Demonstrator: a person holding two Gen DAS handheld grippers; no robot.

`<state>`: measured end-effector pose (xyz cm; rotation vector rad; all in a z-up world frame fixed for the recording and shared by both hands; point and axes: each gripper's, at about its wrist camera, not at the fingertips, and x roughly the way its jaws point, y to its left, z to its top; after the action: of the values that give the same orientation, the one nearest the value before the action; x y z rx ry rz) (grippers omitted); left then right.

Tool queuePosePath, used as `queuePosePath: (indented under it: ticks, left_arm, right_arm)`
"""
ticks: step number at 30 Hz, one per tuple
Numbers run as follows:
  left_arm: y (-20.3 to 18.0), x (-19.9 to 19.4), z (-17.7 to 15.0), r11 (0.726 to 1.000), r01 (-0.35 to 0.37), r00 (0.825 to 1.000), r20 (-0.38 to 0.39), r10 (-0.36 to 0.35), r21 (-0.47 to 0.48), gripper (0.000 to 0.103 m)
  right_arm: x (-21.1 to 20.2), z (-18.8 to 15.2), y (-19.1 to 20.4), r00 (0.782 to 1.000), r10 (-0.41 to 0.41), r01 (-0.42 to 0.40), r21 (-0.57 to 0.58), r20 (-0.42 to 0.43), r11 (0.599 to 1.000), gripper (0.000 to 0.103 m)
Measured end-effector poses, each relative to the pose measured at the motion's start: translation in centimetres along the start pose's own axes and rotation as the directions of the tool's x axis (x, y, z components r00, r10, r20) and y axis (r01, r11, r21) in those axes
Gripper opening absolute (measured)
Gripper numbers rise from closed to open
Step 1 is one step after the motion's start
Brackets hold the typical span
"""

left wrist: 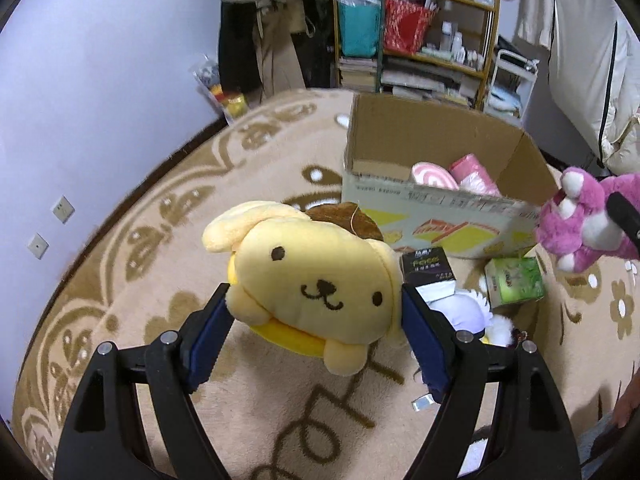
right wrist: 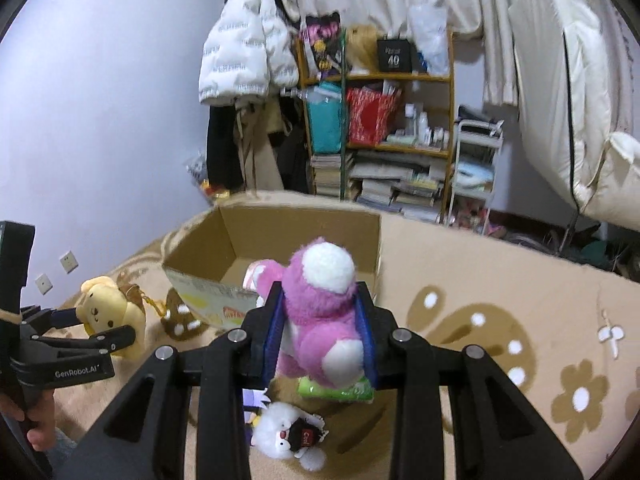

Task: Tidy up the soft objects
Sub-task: 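Lift and carry both plushes over the cardboard box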

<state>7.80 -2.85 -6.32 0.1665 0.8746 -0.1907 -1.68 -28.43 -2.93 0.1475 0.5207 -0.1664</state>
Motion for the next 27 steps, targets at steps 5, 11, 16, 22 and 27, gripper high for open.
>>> queuePosePath:
  ticks: [5,11,16,22,27]
  left_arm:
    - [-0.3,-2.2,0.1,0.999,-0.047,0.993,0.104,0.046,0.009,0.08]
    - [-0.5,-4.6,1.0,0.996,-0.082,0.969,0.237,0.074,0.023,0.08]
    - [-0.6,-5.3,1.9,0.996,-0.083,0.956,0.283,0.073,0.021,0.08]
    - [-1.3,-5.1,3.4,0.995,-0.087,0.94,0.333,0.07,0.038,0.08]
    - [-2.3,-3.7,5.0,0.996,-0.069,0.936,0.349,0.047,0.051,0.08]
  right_arm:
    - [-1.3,1.1,0.5,0.997,-0.033,0.034,-0.021,0.069,0.999,0.035]
    - [-1.8,2.1,0.8,0.993,-0.041,0.046,-0.036,0.114,0.998,0.035]
    - [-1.8,2.8,0.6,0.989,-0.045,0.05,-0.028,0.139,0.998,0.035]
    - [-1.1,4.1,0.1,0.984,-0.058,0.063,-0.025,0.168,0.998,0.035]
    - [0.2,4.6,-0.1,0.985,-0.04,0.045,-0.024,0.169,0.999,0.035]
